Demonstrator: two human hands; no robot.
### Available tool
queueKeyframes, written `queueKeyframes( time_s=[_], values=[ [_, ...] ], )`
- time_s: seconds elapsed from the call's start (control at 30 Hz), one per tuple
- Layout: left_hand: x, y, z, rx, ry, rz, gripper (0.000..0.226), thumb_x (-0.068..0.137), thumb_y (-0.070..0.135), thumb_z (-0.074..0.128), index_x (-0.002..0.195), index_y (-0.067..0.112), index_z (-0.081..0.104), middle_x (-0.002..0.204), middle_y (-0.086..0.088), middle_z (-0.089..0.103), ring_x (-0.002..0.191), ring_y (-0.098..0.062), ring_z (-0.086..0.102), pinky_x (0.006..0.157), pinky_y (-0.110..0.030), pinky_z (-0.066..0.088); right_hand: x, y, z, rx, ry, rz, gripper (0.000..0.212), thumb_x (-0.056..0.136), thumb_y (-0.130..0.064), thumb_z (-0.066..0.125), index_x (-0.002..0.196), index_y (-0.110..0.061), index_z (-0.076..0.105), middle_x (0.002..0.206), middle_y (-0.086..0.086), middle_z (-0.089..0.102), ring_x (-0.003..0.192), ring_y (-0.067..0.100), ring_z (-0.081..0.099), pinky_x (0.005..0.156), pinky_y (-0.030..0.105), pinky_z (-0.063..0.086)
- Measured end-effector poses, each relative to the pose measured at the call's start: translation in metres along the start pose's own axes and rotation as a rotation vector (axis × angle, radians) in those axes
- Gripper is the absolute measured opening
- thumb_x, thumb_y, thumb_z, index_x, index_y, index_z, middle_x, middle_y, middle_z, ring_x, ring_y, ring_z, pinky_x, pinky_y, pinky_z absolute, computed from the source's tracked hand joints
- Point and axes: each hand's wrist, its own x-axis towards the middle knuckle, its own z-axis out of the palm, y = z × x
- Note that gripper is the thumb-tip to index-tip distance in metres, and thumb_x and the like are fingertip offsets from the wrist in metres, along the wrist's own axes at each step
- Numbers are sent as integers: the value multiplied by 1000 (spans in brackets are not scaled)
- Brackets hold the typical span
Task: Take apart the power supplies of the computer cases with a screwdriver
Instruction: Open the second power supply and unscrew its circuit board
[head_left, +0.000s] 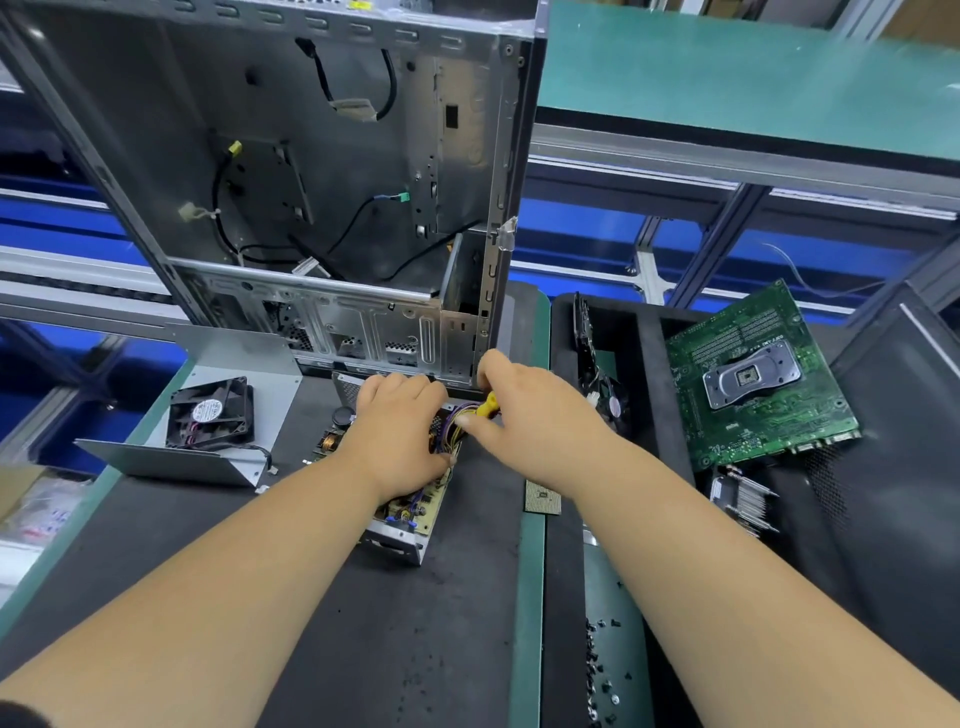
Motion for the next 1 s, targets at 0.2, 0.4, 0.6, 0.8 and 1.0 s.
queueKeyframes(
  time_s=[0.2,0.4,0.6,0.8,1.0],
  values=[
    [-1,1,-1,-5,1,-13,54,69,53,75,107,25,48,98,10,40,105,-20,41,96,-34,18,11,-4,9,-117,41,32,27,104,-27,49,95,-15,26,71,0,35,75,32,49,61,37,33],
    [-1,3,-5,-71,-25,-28,50,70,48,74,112,32,51,106,11,47,110,-19,40,102,-34,17,13,-12,6,-4,-44,-110,19,97,-8,53,92,-19,39,92,-1,43,89,24,41,73,34,29],
    [-2,3,-6,-73,-22,-23,50,71,45,75,110,27,49,101,11,42,108,-20,40,99,-34,18,11,-11,1,-31,0,-104,20,101,-30,51,104,-12,43,86,4,55,83,30,51,70,40,39],
    [-2,3,-5,-32,-31,-16,54,71,49,75,113,24,49,106,8,46,109,-21,40,97,-34,17,9,-6,7,-212,26,29,28,105,-38,44,104,-13,32,69,-1,36,70,29,47,60,36,34],
    [-1,1,-3,-29,-6,-14,50,70,48,75,105,24,48,99,10,41,105,-21,40,95,-34,18,6,-3,-1,161,0,72,17,94,-22,66,94,-25,49,93,-2,52,91,22,49,76,36,41]
  ],
)
